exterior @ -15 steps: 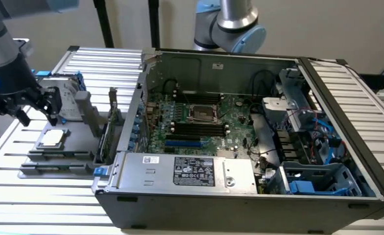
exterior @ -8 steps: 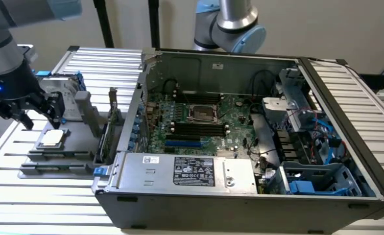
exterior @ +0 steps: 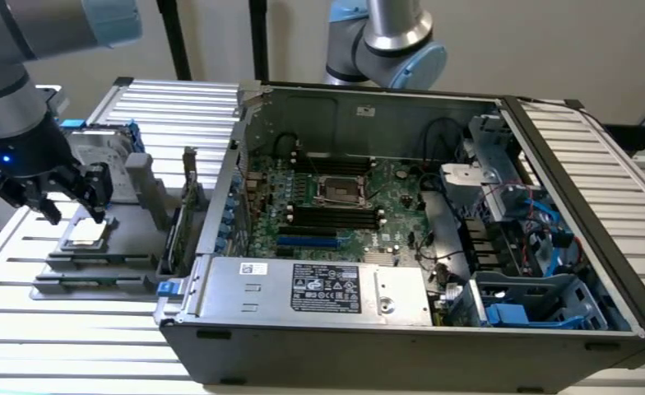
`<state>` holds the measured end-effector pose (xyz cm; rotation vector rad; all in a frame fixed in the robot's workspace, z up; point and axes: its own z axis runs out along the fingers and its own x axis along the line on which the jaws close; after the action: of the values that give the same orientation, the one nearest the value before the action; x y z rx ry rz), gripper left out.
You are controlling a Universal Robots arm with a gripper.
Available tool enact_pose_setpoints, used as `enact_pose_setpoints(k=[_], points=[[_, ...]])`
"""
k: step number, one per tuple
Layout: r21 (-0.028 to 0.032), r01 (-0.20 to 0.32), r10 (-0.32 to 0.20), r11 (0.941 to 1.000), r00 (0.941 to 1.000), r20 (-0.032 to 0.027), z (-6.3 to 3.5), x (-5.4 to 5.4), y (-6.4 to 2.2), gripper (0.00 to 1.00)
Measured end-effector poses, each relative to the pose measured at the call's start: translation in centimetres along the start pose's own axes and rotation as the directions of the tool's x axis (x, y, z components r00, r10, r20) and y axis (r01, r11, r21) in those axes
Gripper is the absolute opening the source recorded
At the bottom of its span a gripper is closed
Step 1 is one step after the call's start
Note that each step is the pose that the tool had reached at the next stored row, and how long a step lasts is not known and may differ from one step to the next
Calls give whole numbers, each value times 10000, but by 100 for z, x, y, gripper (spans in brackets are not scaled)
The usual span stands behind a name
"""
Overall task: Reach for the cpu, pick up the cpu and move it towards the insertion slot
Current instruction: 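Pick up the cpu and move it towards the insertion slot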
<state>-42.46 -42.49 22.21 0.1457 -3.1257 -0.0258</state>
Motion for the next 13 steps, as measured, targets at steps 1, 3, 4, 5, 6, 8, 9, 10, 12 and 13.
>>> enact_pose_setpoints(k=[1,3,4,5,6,8,9,10,12,13], points=[[0,-11,11,10000,10000,1,20,0,0,65],[-1,-41,41,10000,10000,2,57,-1,2,65],[-1,-59,59,10000,10000,1,74,-1,5,67],[-1,-79,79,10000,10000,3,93,-2,7,67],[-2,-106,106,9999,9999,3,111,-2,11,67],[-2,-188,188,9998,9998,3,147,-4,22,73],[-3,-258,258,9997,9997,3,165,-4,29,73],[-5,-345,345,9994,9994,8,184,-6,32,73],[-7,-510,510,9987,9987,8,219,-6,39,73],[-7,-550,550,9985,9985,9,233,-6,42,73]])
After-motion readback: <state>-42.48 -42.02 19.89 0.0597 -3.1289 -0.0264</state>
